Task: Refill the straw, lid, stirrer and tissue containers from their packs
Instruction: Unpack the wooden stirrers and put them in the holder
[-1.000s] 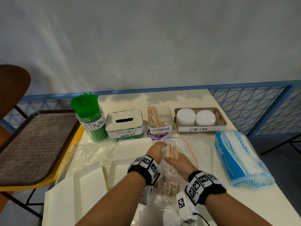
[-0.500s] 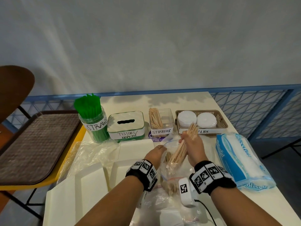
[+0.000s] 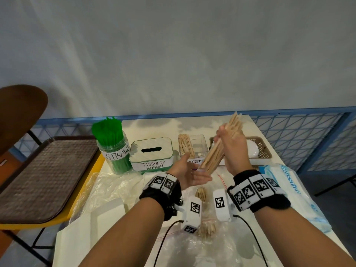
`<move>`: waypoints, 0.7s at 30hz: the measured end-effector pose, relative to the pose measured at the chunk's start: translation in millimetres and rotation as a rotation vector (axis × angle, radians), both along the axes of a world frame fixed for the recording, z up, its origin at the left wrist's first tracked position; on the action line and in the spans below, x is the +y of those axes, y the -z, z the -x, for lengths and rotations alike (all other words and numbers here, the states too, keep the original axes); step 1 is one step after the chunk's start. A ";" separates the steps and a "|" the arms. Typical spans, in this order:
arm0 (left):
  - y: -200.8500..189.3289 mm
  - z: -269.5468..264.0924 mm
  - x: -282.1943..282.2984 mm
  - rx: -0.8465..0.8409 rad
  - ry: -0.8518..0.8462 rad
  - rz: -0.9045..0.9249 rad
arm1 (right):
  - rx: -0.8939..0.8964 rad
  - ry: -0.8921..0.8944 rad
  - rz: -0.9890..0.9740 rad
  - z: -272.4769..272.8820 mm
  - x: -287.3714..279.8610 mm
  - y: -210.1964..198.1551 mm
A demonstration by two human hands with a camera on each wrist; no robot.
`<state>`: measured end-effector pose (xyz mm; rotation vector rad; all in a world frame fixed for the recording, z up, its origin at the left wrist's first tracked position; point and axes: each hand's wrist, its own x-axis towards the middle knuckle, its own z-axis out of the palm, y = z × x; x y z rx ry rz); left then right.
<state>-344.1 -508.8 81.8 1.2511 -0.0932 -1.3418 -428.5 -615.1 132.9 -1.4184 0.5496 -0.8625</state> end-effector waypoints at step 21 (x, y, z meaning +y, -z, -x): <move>4.0 -12.9 -10.7 0.093 -0.086 0.125 | 0.212 -0.333 0.094 -29.9 4.1 36.7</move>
